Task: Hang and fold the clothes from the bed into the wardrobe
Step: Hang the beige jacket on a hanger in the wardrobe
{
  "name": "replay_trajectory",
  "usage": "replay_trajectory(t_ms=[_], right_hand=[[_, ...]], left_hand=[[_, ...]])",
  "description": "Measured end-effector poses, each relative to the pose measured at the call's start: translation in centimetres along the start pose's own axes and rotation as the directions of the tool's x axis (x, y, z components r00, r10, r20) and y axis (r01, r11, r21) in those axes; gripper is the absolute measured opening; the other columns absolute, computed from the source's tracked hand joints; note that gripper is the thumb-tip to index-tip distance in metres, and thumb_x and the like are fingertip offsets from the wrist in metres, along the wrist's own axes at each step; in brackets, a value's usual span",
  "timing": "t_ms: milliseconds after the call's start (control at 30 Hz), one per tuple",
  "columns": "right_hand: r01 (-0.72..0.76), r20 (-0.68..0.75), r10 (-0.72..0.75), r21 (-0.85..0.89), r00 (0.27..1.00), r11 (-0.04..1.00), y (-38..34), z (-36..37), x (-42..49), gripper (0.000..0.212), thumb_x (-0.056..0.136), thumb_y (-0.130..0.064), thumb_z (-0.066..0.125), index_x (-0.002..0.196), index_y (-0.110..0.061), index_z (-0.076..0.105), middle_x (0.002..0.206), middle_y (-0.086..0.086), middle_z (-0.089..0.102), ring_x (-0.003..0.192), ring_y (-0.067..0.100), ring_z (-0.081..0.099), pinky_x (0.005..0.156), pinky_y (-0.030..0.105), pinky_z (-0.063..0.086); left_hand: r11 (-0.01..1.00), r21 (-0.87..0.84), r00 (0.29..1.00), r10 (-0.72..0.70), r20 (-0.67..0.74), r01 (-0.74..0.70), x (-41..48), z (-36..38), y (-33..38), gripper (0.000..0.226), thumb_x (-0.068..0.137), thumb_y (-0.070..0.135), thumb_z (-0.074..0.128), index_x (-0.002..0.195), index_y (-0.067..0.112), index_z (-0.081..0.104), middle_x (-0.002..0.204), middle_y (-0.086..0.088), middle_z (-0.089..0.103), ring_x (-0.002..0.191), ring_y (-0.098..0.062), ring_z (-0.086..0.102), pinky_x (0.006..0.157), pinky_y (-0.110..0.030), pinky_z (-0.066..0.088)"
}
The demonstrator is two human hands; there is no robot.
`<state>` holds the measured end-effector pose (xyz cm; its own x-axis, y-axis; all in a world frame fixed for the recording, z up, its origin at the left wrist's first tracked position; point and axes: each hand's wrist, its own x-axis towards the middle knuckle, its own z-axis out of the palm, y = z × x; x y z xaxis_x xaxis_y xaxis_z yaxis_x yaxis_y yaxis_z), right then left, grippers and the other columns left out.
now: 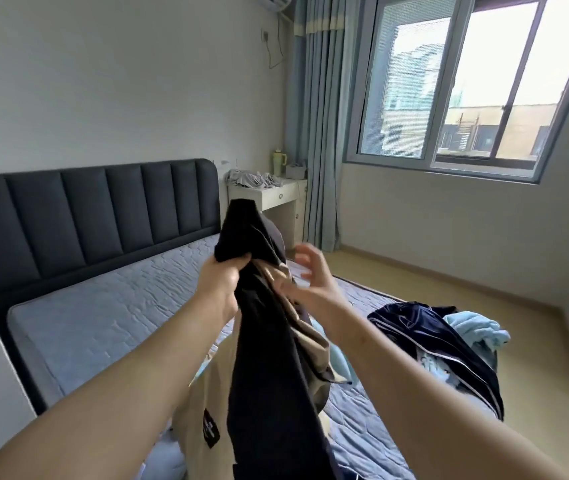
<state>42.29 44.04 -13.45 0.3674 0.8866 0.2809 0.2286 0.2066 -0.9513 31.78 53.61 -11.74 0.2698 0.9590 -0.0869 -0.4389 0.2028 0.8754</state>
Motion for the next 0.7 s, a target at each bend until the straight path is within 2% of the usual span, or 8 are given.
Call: replay_trajectory(t_ms=[67,167,267,367,433,500,600,700], right_hand=[[-0.153,0.124,0.148,0.030,0.981,0.988,2.7,0.2,-0.9,0.062,0.076,-0.020,0.076,0.122,-0.037,0.037,0.122,-0.005,0.050,0.101,0.004,0.056,0.079,0.017,0.049],[-0.187,0.191,0.182,0.004,0.964,0.982,4.9,0.3,-0.9,0.056,0.065,-0.032,0.076,0.114,-0.034,0.048,0.117,-0.005,0.058,0.096,-0.001,0.060,0.074,0.012,0.047],[-0.168,0.240,0.190,-0.110,0.952,0.980,4.9,0.5,-0.4,0.035,0.074,-0.018,0.072,0.098,-0.038,0.055,0.089,-0.013,0.063,0.076,-0.007,0.061,0.064,0.008,0.045],[-0.183,-0.045,0.178,-0.281,0.983,0.942,4.9,0.6,0.3,0.025,0.084,-0.004,0.055,0.075,-0.026,0.063,0.071,-0.006,0.061,0.069,0.011,0.058,0.055,0.018,0.042],[-0.228,-0.262,0.159,-0.255,0.952,0.940,4.4,0.6,0.8,0.030,0.083,0.001,0.044,0.070,-0.020,0.062,0.069,0.000,0.059,0.070,0.018,0.053,0.057,0.025,0.037],[-0.250,-0.387,0.134,-0.267,0.912,0.931,3.5,0.6,1.3,0.026,0.083,-0.001,0.042,0.070,-0.015,0.061,0.068,0.001,0.057,0.068,0.019,0.049,0.057,0.028,0.034],[-0.180,-0.432,0.078,-0.200,0.899,0.963,1.6,1.6,2.1,0.019,0.084,-0.004,0.042,0.077,-0.006,0.059,0.068,0.004,0.053,0.067,0.020,0.045,0.056,0.030,0.032],[-0.076,-0.384,0.040,-0.080,0.922,0.994,-0.4,3.6,2.6,0.019,0.084,-0.003,0.043,0.069,-0.010,0.054,0.062,0.000,0.048,0.061,0.015,0.041,0.056,0.029,0.031]], left_hand=[[0.998,-0.062,0.998,-0.028,0.057,0.031,0.0,-0.5,1.1,0.009,0.085,0.002,0.061,0.089,0.009,0.062,0.078,-0.010,0.066,0.064,-0.021,0.065,0.054,-0.030,0.050],[0.997,-0.076,0.989,-0.007,0.149,0.018,-0.1,-1.0,2.9,0.023,0.087,0.011,0.059,0.110,0.008,0.060,0.091,-0.010,0.067,0.076,-0.021,0.066,0.059,-0.030,0.052],[0.998,-0.051,0.983,-0.020,0.184,0.030,-0.2,-1.6,4.0,0.023,0.089,0.015,0.057,0.112,0.011,0.059,0.090,-0.007,0.066,0.075,-0.019,0.066,0.057,-0.028,0.055],[0.999,0.053,0.983,0.003,0.185,-0.013,-0.1,-2.6,4.4,0.005,0.088,0.010,0.059,0.092,0.011,0.062,0.070,-0.002,0.069,0.062,-0.016,0.066,0.049,-0.024,0.054],[0.974,0.189,0.985,0.102,0.137,-0.127,0.2,-3.4,4.6,0.008,0.086,0.005,0.061,0.092,0.010,0.062,0.070,-0.001,0.069,0.067,-0.017,0.063,0.055,-0.025,0.053],[0.877,0.428,0.975,0.220,0.046,-0.218,0.9,-4.2,4.3,0.020,0.084,0.004,0.064,0.103,0.009,0.060,0.086,-0.003,0.065,0.082,-0.022,0.062,0.067,-0.028,0.049],[0.619,0.740,0.906,0.423,-0.032,-0.263,1.0,-5.9,3.2,0.048,0.079,0.008,0.069,0.121,0.008,0.047,0.115,-0.010,0.056,0.111,-0.029,0.053,0.088,-0.032,0.042],[0.456,0.739,0.794,0.581,0.176,-0.497,0.2,-8.5,2.2,0.095,0.068,0.013,0.081,0.143,0.007,0.024,0.144,-0.010,0.030,0.135,-0.022,0.026,0.109,-0.026,0.022]])
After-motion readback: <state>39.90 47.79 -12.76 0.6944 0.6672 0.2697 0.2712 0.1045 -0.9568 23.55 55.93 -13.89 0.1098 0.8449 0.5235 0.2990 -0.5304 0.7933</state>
